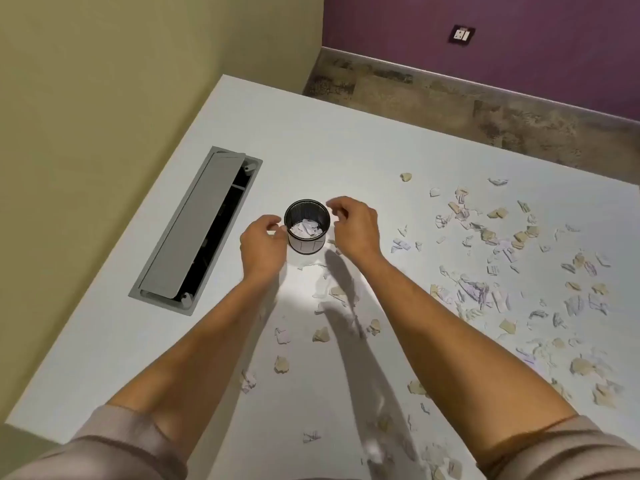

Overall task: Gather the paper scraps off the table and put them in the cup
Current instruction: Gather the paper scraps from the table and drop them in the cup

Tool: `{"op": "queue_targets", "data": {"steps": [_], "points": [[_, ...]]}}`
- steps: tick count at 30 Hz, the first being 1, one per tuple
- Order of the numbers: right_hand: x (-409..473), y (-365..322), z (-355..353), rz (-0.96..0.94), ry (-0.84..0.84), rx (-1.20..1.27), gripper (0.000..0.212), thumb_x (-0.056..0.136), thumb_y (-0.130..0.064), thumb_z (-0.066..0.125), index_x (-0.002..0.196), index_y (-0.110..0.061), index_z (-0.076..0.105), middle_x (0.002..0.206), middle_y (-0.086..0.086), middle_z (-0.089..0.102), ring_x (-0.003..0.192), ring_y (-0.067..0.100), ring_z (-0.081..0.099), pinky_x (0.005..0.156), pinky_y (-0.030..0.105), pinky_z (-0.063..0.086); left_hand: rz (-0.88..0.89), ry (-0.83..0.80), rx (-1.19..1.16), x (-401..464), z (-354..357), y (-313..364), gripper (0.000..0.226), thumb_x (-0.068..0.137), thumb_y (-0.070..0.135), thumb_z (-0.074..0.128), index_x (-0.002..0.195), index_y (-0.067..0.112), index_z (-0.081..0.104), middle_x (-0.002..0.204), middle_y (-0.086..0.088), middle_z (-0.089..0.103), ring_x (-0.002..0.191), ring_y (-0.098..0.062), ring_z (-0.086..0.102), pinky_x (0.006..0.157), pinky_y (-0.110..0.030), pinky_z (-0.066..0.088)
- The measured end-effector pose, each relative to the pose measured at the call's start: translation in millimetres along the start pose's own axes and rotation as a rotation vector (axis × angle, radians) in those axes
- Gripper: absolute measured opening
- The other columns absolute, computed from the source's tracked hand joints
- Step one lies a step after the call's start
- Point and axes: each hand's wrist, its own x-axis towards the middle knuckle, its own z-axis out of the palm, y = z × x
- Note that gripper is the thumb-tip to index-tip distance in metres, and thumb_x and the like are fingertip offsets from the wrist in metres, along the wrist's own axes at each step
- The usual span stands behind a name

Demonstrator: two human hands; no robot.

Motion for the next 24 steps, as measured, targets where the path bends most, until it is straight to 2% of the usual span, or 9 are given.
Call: {"op": "queue_targets", "data": {"steps": [3, 6, 8, 11, 12, 14, 16, 18, 24], "points": [[-9, 22, -9, 0.061, 0.019, -0.056, 0.045, 0.083, 0.015, 0.045, 0.115, -0.006, 0.068, 0.114, 0.01, 0.07, 0.107, 0.019, 0.063, 0.087, 0.015, 0.041, -0.004, 0.079, 0.012, -12, -1, -12, 0.023, 0.097, 0.02, 0.054, 0.115, 0.011, 0.065, 0.115, -0.007, 0.064, 0.105, -0.024, 0.061, 0.097, -0.038, 0.048], [-18, 52, -5, 0.069, -0.046, -0.168, 0.042, 0.09, 0.008, 0.044, 0.125, -0.007, 0.062, 0.129, 0.01, 0.062, 0.121, 0.023, 0.056, 0.1, 0.025, 0.039, 0.034, 0.109, 0.059, -29, 6, -34, 0.026, 0.098, 0.02, 0.052, 0.117, 0.008, 0.064, 0.122, -0.007, 0.06, 0.114, -0.023, 0.055, 0.098, -0.032, 0.041], [-21, 69, 0, 0.048, -0.117, -0.226, 0.038, 0.097, -0.006, 0.044, 0.134, -0.009, 0.054, 0.14, 0.01, 0.053, 0.13, 0.026, 0.047, 0.107, 0.03, 0.035, 0.062, 0.04, 0.157, -34, 11, -53, 0.03, 0.099, 0.024, 0.047, 0.12, 0.009, 0.062, 0.128, -0.006, 0.058, 0.122, -0.023, 0.051, 0.103, -0.03, 0.037], [-26, 91, 10, -0.041, -0.297, -0.38, 0.049, 0.102, -0.025, 0.043, 0.148, -0.011, 0.034, 0.156, 0.01, 0.031, 0.145, 0.026, 0.026, 0.116, 0.034, 0.022, 0.265, -0.112, 0.551, -47, 19, -86, 0.04, 0.102, 0.034, 0.037, 0.126, 0.009, 0.057, 0.139, -0.012, 0.05, 0.136, -0.032, 0.038, 0.111, -0.042, 0.031], [-25, 95, 13, -0.073, -0.353, -0.445, 0.055, 0.101, -0.031, 0.044, 0.151, -0.011, 0.028, 0.16, 0.01, 0.023, 0.147, 0.025, 0.019, 0.117, 0.035, 0.018, 0.279, -0.126, 0.547, -54, 22, -94, 0.043, 0.101, 0.036, 0.039, 0.132, 0.01, 0.054, 0.146, -0.014, 0.043, 0.141, -0.034, 0.031, 0.115, -0.045, 0.026], [-22, 102, 19, -0.113, -0.433, -0.525, 0.066, 0.099, -0.04, 0.045, 0.153, -0.012, 0.02, 0.162, 0.009, 0.013, 0.149, 0.025, 0.012, 0.119, 0.038, 0.016, 0.275, -0.158, 0.549, -69, 27, -111, 0.054, 0.102, 0.044, 0.036, 0.148, 0.016, 0.036, 0.16, -0.006, 0.022, 0.15, -0.027, 0.008, 0.122, -0.041, 0.007], [-19, 106, 25, -0.143, -0.484, -0.578, 0.071, 0.097, -0.044, 0.046, 0.153, -0.011, 0.017, 0.162, 0.009, 0.011, 0.148, 0.025, 0.012, 0.118, 0.044, 0.022, 0.283, -0.206, 0.574, -80, 35, -127, 0.062, 0.102, 0.051, 0.027, 0.155, 0.021, 0.016, 0.164, 0.001, 0.004, 0.151, -0.017, -0.008, 0.123, -0.039, -0.002], [-18, 110, 31, -0.218, -0.502, -0.677, 0.071, 0.096, -0.047, 0.046, 0.15, -0.009, 0.02, 0.161, 0.009, 0.016, 0.145, 0.025, 0.018, 0.113, 0.047, 0.029, 0.3, -0.23, 0.606, -84, 40, -139, 0.065, 0.101, 0.055, 0.02, 0.155, 0.022, 0.006, 0.163, 0.003, -0.002, 0.15, -0.014, -0.014, 0.123, -0.039, -0.003], [-32, 126, 34, -0.389, -0.546, -0.764, 0.071, 0.098, -0.052, 0.038, 0.151, -0.006, 0.022, 0.16, 0.01, 0.021, 0.147, 0.027, 0.015, 0.116, 0.049, 0.018, 0.395, -0.279, 0.656, -96, 46, -146, 0.066, 0.1, 0.055, 0.016, 0.154, 0.017, 0.006, 0.163, -0.001, 0.003, 0.151, -0.019, -0.008, 0.122, -0.039, -0.005]]}}
